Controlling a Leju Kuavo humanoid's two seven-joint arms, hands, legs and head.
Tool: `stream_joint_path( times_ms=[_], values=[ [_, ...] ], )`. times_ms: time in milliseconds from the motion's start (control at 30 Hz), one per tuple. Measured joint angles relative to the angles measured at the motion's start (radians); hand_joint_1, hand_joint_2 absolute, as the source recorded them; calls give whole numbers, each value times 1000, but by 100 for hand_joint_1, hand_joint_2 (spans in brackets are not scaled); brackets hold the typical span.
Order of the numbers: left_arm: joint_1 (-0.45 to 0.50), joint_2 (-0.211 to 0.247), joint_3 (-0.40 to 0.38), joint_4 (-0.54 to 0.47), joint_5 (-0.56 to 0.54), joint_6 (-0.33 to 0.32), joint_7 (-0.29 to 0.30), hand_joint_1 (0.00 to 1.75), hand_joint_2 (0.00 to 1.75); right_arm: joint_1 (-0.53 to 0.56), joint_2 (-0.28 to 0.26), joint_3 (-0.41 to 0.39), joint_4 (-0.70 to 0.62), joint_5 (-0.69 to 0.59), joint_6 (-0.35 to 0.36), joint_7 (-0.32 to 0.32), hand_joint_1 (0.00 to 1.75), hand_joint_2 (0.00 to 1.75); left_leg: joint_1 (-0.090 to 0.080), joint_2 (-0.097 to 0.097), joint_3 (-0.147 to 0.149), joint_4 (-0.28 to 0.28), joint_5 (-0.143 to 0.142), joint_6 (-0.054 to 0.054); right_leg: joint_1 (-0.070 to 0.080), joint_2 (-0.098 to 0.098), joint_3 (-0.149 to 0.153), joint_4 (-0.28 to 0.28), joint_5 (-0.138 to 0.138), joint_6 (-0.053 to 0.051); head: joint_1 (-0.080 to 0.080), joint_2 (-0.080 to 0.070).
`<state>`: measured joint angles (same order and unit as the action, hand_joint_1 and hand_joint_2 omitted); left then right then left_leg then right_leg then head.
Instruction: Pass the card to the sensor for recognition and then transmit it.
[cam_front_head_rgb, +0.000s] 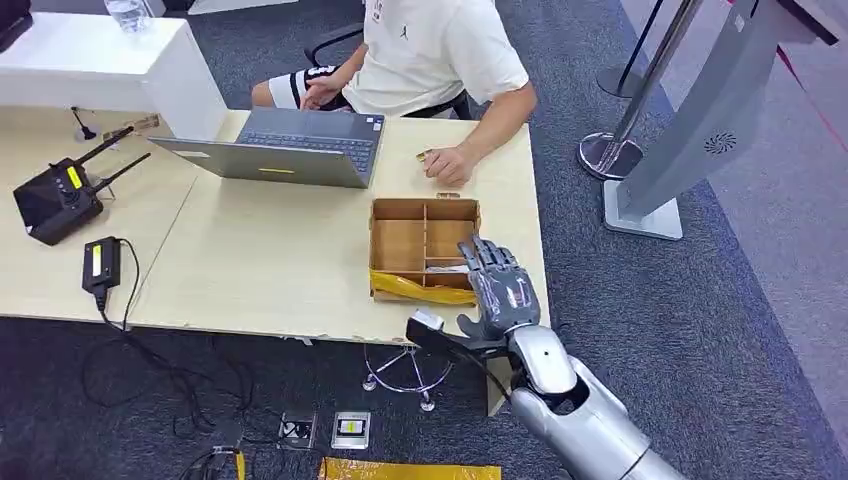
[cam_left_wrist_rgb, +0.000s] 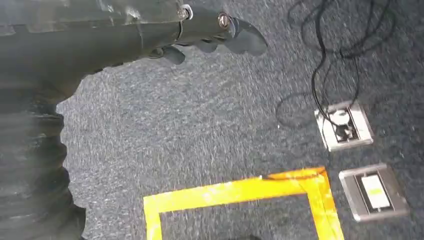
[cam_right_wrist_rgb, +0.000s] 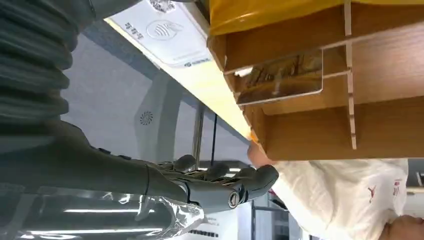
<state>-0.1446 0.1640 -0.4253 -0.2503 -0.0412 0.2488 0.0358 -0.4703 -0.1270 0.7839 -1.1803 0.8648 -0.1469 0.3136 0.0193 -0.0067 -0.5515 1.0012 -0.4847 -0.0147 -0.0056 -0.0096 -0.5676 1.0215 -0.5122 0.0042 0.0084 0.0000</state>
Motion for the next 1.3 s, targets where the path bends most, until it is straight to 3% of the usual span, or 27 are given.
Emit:
stream_joint_path(
  times_ms=[233,467,900,1100,1300],
  values=[
    [-1,-3,-8,1,-6,-118,71,0,175,-3,47,1,11,5,-7,-52,0,175,0,1,0,0,0,0,0,1,0,0,0,0,0,0],
    [10,-3,-38,4,-69,-166,124,0,175,-21,115,4,5,-19,10,-97,0,175,0,1,0,0,0,0,0,1,0,0,0,0,0,0],
    [12,-6,-109,6,-121,-176,165,0,175,-70,214,58,56,-36,40,-112,0,175,0,1,0,0,0,0,0,1,0,0,0,0,0,0],
    [13,-10,-125,6,-128,-158,167,0,175,-100,248,79,197,19,-45,-90,0,175,0,1,0,0,0,0,0,1,0,0,0,0,0,0],
    [17,-13,-132,6,-140,-147,167,0,175,-126,265,87,334,31,-82,-74,0,175,0,1,0,0,0,0,0,1,0,0,0,0,0,0]
  ],
)
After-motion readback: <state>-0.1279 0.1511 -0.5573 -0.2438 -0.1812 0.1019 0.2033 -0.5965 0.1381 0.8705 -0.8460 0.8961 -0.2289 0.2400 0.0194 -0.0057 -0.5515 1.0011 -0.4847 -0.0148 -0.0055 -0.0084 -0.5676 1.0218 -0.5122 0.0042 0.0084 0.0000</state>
